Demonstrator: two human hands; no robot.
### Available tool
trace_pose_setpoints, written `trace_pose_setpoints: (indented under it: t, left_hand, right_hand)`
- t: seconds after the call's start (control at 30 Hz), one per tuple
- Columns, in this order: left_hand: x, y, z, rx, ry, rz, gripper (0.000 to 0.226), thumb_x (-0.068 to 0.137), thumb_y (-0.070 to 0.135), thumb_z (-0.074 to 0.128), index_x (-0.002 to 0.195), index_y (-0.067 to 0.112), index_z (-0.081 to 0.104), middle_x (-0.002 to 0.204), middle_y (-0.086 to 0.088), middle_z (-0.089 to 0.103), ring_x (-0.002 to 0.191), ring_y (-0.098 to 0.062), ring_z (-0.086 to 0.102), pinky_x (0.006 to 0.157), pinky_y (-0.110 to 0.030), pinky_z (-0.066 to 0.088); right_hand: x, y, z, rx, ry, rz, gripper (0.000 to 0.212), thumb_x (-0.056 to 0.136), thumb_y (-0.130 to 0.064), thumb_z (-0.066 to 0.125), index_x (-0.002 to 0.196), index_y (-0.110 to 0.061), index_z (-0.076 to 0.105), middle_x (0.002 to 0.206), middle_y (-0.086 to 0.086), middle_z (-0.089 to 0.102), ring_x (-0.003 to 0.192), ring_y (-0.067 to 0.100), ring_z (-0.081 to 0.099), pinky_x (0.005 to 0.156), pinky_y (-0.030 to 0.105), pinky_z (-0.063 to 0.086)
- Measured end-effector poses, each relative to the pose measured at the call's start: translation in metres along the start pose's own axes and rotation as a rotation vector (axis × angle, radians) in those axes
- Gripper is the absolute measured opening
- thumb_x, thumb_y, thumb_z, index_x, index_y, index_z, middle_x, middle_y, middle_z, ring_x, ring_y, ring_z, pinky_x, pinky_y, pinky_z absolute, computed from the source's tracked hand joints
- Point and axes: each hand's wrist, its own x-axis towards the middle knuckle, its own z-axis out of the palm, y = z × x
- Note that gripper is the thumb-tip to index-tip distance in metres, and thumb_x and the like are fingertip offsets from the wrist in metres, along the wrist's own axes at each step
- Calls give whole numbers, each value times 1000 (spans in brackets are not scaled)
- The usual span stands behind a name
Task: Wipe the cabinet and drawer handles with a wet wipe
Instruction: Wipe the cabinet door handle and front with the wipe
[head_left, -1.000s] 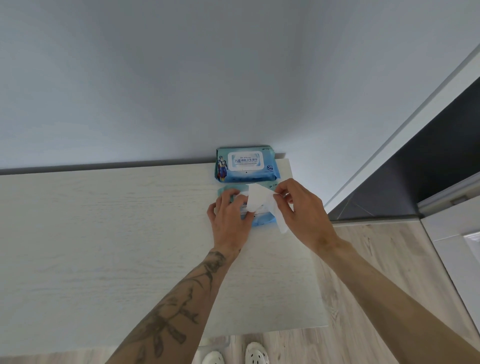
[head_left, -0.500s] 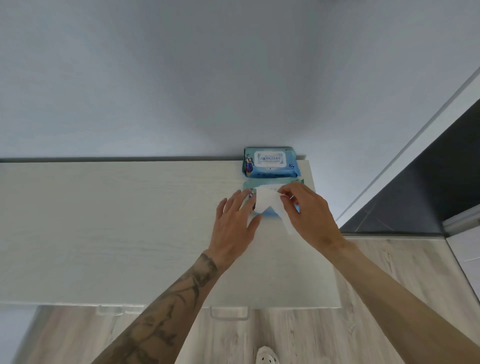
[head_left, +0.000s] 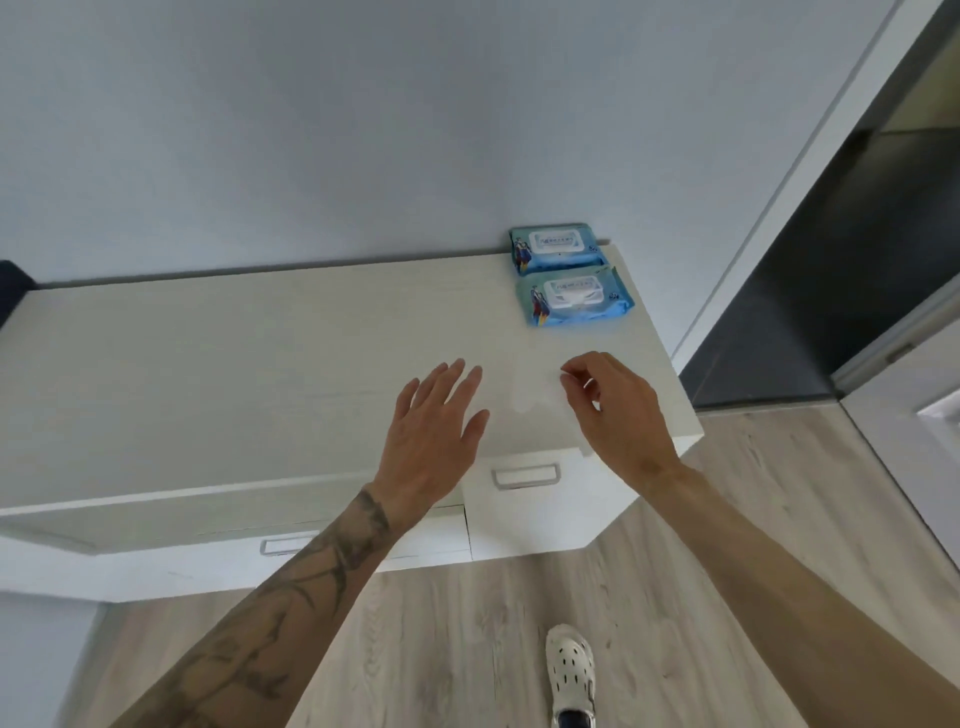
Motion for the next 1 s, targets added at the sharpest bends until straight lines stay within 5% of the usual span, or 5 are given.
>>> trace_pose_setpoints:
  t: [0.3,0.43,0.67,0.8,1.0]
  left_hand:
    - [-75,-43,69,194,52,61,56,115,40,39,168,22,31,175,-4,24,162,-22,22,133,-43,14]
    - [-68,-62,112,257,241,122,53,113,34,48,162,14,43,169,-13,37,156,-32,37,129,-53,27]
    - [-45,-68,176,322,574,110,53,116,41,36,157,9,47,161,-17,45,151,-38,41,127,-57,26]
    - [-30,-76,202,323,767,111,50,116,40,38,152,9,52,155,-17,51,146,-38,45,126,-58,26]
    - [-2,-89,228,308,1042,150,43,112,37,48,141,8,59,140,-16,59,131,-38,51,123,-56,26]
  right_hand:
    - [-118,21,46,42,83,201,10,106,-20,59,108,-28,64,96,-19,65,91,-1,62,71,13,43]
    - [-133,52,76,66,148,233,13,107,-20,57,111,-30,63,92,-22,66,88,-4,63,67,9,43]
    - [-143,97,129,209,297,213,25,107,-17,57,113,-41,51,90,-22,67,87,0,66,67,8,49]
    - [-141,113,153,265,353,99,41,107,-10,55,114,-48,41,96,-22,64,85,5,66,65,10,50]
    - [-133,137,193,205,452,-91,29,107,-10,54,116,-38,54,89,-15,62,83,10,63,66,6,43]
